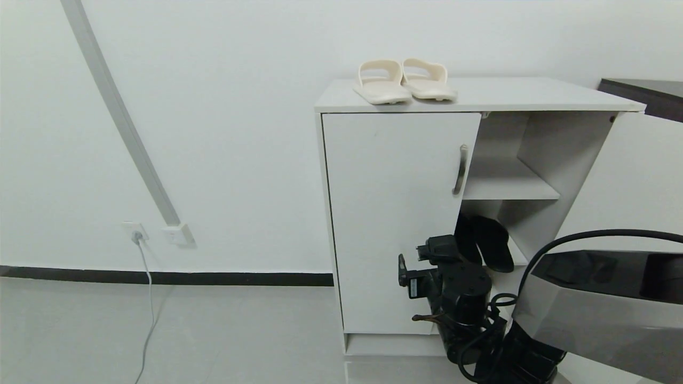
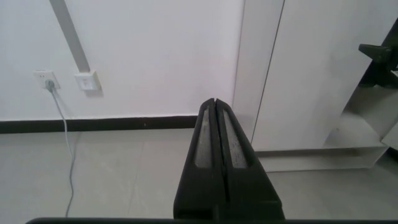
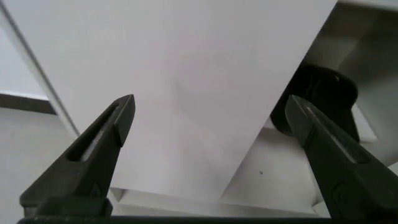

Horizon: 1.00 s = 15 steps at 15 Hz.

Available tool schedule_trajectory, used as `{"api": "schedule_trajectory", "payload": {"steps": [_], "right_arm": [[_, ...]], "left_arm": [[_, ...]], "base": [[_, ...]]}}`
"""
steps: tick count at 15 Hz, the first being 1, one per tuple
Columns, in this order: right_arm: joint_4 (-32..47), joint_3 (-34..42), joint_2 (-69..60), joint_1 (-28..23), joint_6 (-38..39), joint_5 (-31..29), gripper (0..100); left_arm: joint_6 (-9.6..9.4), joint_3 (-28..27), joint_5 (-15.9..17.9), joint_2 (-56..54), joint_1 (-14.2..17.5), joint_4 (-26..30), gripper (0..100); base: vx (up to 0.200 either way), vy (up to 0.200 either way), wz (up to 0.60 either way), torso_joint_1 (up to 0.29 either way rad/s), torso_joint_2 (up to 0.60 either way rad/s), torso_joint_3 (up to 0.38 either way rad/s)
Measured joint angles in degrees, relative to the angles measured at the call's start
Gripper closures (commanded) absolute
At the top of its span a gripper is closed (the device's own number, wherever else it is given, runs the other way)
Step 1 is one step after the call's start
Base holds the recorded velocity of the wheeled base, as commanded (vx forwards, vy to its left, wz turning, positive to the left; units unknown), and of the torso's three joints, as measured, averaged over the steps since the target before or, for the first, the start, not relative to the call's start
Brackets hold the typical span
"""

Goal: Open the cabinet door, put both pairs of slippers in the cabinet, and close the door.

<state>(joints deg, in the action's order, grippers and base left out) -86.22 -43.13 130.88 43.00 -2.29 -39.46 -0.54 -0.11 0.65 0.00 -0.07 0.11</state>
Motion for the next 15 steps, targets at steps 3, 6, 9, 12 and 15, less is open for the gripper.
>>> {"api": "schedule_trajectory", "payload": {"steps": [3, 6, 9, 12, 15], "right_arm": [[-0.23, 0.28, -0.54, -0.22, 0.00, 0.20, 0], [-0.27, 0.44, -1.16, -0.69, 0.22, 0.38, 0], [-0.23, 0.94, -1.11, -0.69, 0.29, 1.45, 0], [-0.38, 1.16, -1.00, -0.59, 0.30, 1.41, 0], [-0.38, 1.10, -0.95, -0.46, 0.18, 1.41, 0]], "left_arm": [[0.16, 0.01, 0.20, 0.00, 0.00, 0.02, 100], [0.07, 0.01, 0.22, 0.00, 0.00, -0.01, 100], [-0.12, 0.01, 0.22, 0.00, -0.02, -0.01, 100], [-0.17, 0.01, 0.24, 0.00, -0.02, -0.01, 100], [-0.09, 0.01, 0.24, 0.00, -0.02, -0.01, 100]], "base": [[0.000, 0.000, 0.00, 0.103, -0.45, -0.347], [0.000, 0.000, 0.00, 0.133, -0.47, -0.344], [0.000, 0.000, 0.00, 0.152, -0.47, -0.328], [0.000, 0.000, 0.00, 0.177, -0.50, -0.318], [0.000, 0.000, 0.00, 0.198, -0.51, -0.318]]}}
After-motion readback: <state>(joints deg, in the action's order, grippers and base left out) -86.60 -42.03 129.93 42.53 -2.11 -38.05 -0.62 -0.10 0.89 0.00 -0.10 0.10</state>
